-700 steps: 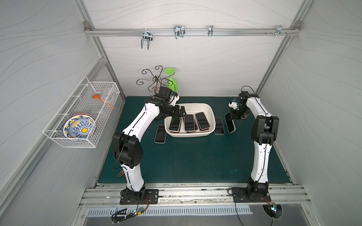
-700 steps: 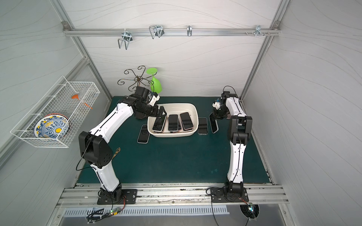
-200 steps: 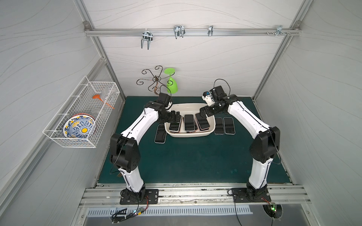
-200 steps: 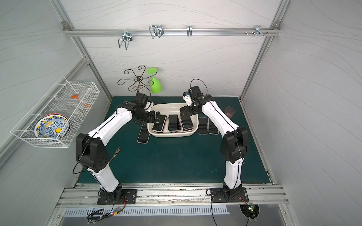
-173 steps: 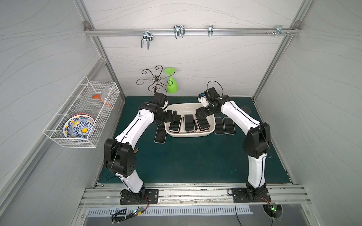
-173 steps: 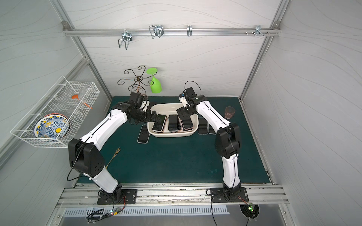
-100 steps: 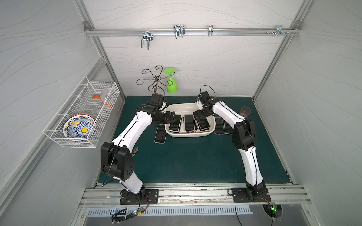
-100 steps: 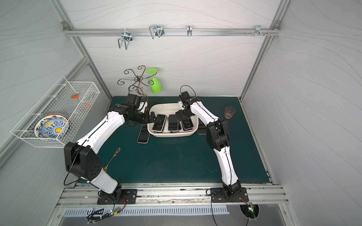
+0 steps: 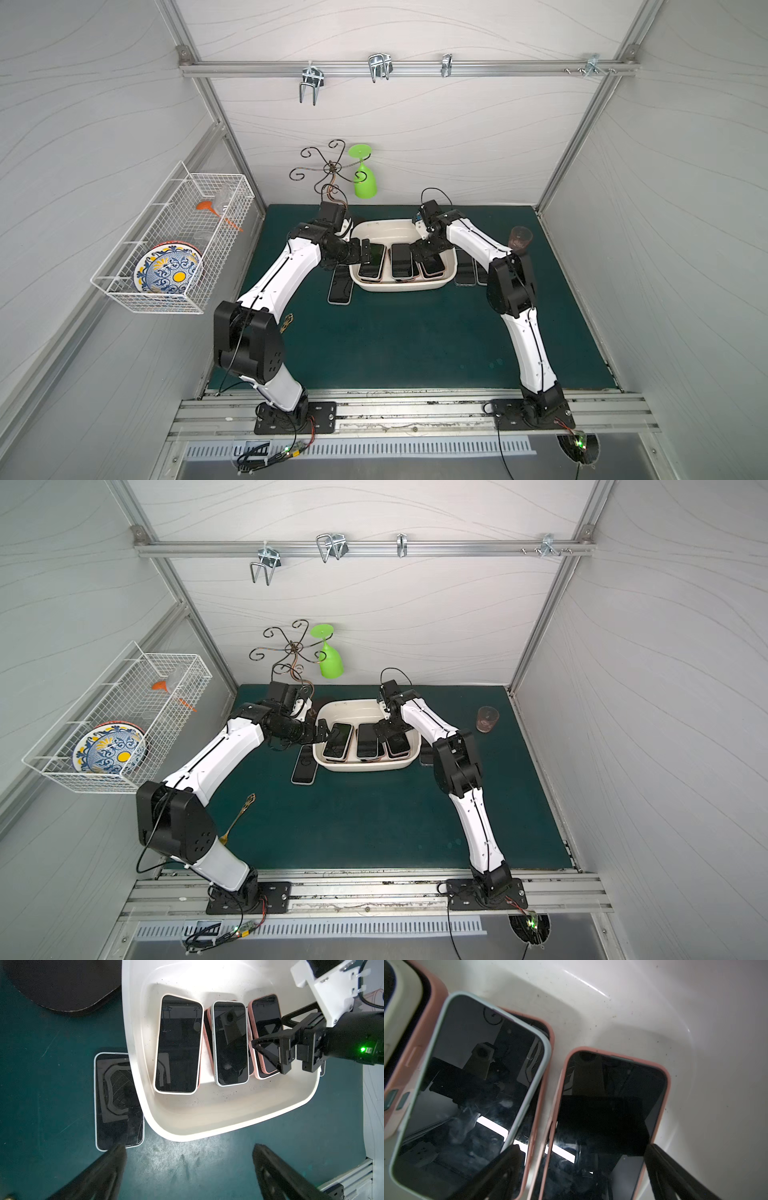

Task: Take the phone out of the storage box
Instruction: Pick up the phone from the storage box.

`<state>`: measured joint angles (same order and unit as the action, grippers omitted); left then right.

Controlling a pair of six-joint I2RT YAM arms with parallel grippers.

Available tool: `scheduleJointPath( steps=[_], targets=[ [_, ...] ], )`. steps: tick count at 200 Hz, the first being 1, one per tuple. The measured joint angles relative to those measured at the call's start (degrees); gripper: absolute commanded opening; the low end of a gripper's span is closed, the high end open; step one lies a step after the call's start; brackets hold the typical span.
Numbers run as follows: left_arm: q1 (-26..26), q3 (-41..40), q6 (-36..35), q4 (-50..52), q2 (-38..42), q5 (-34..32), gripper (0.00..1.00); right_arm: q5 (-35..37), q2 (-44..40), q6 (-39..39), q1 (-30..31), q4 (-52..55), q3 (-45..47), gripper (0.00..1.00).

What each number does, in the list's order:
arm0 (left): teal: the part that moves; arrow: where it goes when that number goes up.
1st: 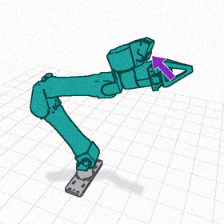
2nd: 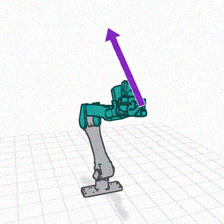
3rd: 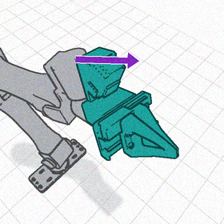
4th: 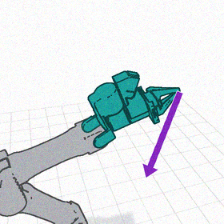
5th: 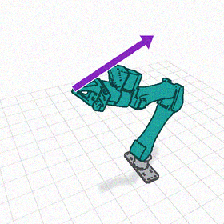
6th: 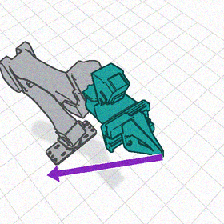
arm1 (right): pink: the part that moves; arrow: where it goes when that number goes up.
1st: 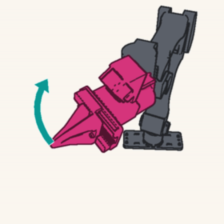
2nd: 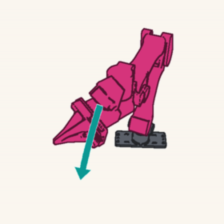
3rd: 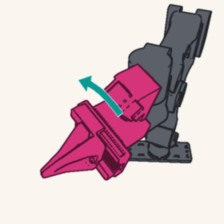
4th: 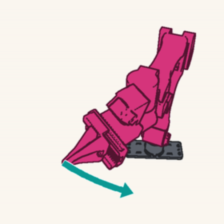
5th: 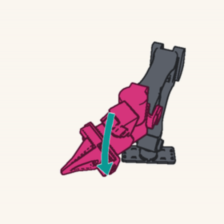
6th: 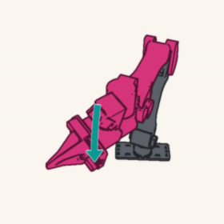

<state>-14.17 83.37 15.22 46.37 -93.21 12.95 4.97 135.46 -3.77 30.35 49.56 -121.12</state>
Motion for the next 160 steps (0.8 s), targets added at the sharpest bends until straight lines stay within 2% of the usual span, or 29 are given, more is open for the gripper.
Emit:
scheduleJointPath(
  steps=[160],
  targets=[
    [0.2, -0.66, -0.04, -0.44, -0.02, 1.01, 0.99, 2.1, 1.07, -0.59, -0.59, 1.55, -0.07, 0.99]
  ],
)
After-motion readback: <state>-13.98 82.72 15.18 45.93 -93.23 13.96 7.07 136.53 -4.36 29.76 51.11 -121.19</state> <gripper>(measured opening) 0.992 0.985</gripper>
